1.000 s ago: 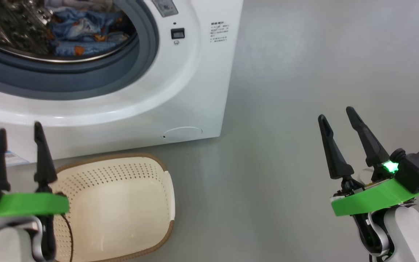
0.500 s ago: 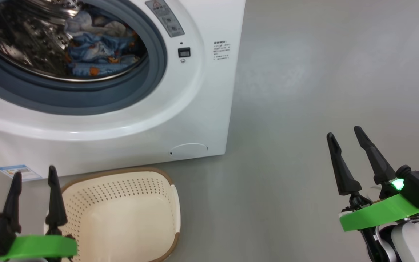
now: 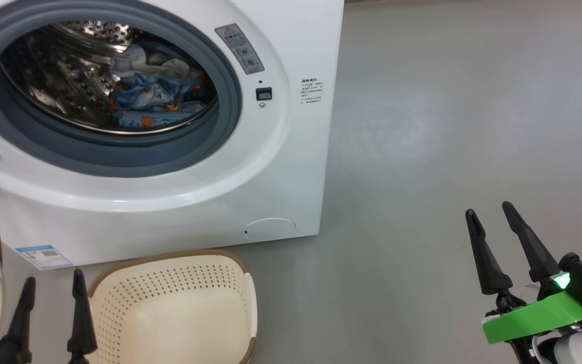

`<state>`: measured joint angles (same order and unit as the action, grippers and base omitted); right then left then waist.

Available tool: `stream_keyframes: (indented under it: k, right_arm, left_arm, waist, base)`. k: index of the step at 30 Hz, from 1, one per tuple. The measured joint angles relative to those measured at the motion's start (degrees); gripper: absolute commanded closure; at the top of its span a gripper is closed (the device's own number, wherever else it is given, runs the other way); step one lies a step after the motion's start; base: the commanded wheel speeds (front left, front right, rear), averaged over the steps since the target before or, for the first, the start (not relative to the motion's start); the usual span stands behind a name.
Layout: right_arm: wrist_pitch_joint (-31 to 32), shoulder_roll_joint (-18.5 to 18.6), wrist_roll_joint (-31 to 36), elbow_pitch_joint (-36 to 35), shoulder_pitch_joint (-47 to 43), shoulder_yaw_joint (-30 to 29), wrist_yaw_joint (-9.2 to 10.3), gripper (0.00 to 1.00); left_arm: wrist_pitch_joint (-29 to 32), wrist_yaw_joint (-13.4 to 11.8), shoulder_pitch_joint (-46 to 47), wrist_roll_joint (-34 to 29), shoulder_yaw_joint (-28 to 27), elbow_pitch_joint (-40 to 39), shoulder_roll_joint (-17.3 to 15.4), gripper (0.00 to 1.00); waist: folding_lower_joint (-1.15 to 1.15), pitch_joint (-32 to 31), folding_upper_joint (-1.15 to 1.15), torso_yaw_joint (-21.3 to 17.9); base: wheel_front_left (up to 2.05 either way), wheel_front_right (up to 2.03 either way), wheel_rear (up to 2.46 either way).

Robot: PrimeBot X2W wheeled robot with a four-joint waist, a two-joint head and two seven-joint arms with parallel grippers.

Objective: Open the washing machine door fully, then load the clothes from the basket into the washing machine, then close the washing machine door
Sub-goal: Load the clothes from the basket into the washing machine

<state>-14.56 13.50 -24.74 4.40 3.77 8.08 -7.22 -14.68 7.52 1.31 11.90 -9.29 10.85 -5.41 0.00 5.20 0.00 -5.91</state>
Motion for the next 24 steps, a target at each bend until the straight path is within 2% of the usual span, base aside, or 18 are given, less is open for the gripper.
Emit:
stream_keyframes:
  k: [24]
  right_arm:
    - [0.01, 0.42, -0.01, -0.09, -2.32, -1.02, 0.0, 0.0]
  left_arm:
    - [0.0, 0.0, -5.17, 0.04, -0.21, -2.48, 0.88, 0.0]
  waist:
    - [0.0, -2.34, 0.0, 0.23]
  base:
    - [0.0, 0.0, 0.0]
